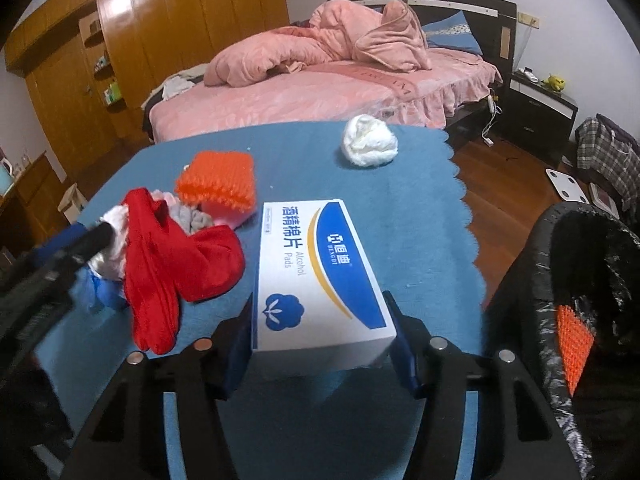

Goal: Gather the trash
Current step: 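Grasp the white tissue ball with the left tool while the right tool carries the box to the bin, then release the tissue box and tissue ball into the black bin, then grasp the red gloves with the right tool and lift them, then grasp the blue plastic bag with the left tool while the right tool releases the gloves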

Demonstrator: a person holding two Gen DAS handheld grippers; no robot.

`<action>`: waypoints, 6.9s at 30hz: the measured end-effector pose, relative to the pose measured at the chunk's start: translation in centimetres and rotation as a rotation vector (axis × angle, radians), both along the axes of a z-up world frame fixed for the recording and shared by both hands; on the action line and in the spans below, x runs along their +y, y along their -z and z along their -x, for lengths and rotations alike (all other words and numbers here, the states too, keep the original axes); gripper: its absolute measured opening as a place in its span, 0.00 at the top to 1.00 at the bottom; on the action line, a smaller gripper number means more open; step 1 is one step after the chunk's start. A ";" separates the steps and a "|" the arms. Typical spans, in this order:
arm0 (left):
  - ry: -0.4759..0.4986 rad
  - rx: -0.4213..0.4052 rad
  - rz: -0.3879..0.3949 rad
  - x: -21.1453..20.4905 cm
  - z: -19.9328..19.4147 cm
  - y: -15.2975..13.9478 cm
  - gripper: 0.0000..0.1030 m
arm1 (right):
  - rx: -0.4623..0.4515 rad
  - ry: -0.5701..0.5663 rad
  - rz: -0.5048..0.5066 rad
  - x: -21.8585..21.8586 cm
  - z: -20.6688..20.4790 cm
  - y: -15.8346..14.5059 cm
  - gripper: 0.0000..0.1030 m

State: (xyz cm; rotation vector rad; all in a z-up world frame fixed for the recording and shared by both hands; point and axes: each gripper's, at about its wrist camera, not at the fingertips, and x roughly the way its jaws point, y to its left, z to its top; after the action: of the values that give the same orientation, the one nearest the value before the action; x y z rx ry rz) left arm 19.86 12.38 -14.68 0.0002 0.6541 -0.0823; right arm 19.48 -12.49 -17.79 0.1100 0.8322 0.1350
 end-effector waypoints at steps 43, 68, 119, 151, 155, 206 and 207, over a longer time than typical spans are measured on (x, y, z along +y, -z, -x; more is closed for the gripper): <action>0.188 -0.206 0.112 -7.8 7.3 -8.6 0.71 | -0.231 0.102 -0.053 -8.3 7.4 -9.3 0.44; 0.608 -0.123 0.180 -29.2 6.2 -6.1 0.51 | -0.188 0.483 0.027 -26.6 13.7 -6.7 0.34; -0.098 -0.115 -0.041 4.9 5.3 -3.5 0.13 | -0.200 -0.045 -0.024 2.1 2.9 -4.0 0.11; -0.179 -0.097 -0.007 9.1 5.2 -2.5 0.13 | -0.168 -0.286 -0.081 8.7 1.6 -3.8 0.95; -0.180 -0.098 0.002 8.8 5.5 -2.7 0.13 | -0.153 -0.285 -0.078 8.6 1.2 -3.6 0.91; 0.010 0.069 0.072 2.7 3.0 1.8 0.54 | -0.120 -0.135 -0.063 -0.3 4.3 -3.7 0.39; 0.008 0.067 0.078 2.8 3.1 1.7 0.55 | -0.122 -0.141 -0.064 -0.1 4.4 -3.8 0.39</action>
State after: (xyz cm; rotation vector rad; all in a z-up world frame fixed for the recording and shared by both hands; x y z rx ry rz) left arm 16.77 15.15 -16.40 -0.0753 0.7173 -0.1161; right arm 15.13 -12.62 -13.95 0.1026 0.7137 0.2986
